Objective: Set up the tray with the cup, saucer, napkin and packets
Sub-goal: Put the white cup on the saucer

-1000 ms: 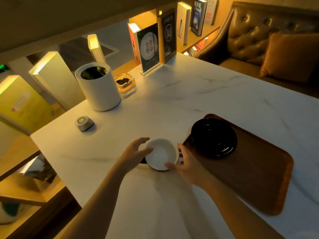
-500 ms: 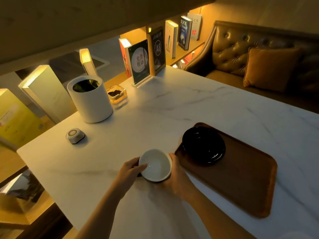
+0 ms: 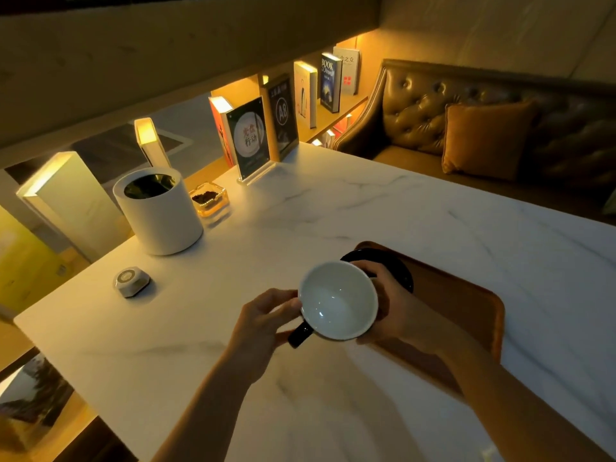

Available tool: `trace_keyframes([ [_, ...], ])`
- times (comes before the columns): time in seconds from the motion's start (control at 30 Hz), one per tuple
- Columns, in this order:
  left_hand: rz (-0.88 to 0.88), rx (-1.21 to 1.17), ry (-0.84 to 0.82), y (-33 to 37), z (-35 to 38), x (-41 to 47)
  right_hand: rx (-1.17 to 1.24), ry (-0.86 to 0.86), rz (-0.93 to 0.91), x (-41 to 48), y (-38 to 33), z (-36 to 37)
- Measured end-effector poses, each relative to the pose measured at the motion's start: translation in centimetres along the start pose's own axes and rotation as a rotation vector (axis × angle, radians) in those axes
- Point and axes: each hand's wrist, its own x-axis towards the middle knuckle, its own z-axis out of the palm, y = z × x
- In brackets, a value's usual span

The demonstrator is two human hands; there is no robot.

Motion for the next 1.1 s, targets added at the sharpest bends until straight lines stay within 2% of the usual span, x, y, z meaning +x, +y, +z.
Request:
trace_keyframes([
  [0.13,-0.144,-0.174,-0.204,-0.2,1.4,-0.3,-0.064,-0.048,-0.035,-1.1,-0.6,-2.0],
  [0.23,-0.249,-0.103,-0.328,-0.2,1.6,-0.3,-0.123,-0.113,-0.012,-1.6,-0.5,-3.2],
  [0.4,-0.29,-0.139,-0.401,-1.3,2.5,-0.3,-0.158,-0.172,0.023,-2.2,-0.3,-4.5],
  [0.57,-0.295,-0.278,-0.325,-2.7,3.2,0.3,-0.015,0.009,0.046,-3.8,1.2,-4.2],
  [0.8,-0.241,-0.29,-0.3,-3.0,3.9,1.7,-0.004,0.25,-0.019,-3.7,3.8,-1.1],
  [0.93,-0.235,-0.226,-0.316,-3.1,4.1,2.7,-0.042,0.318,-0.02,-2.6,4.7,-0.6],
  [1.1,-0.234,-0.02,-0.291,-1.5,4.5,5.5,-0.001,0.417,0.009,-1.0,5.2,-1.5],
])
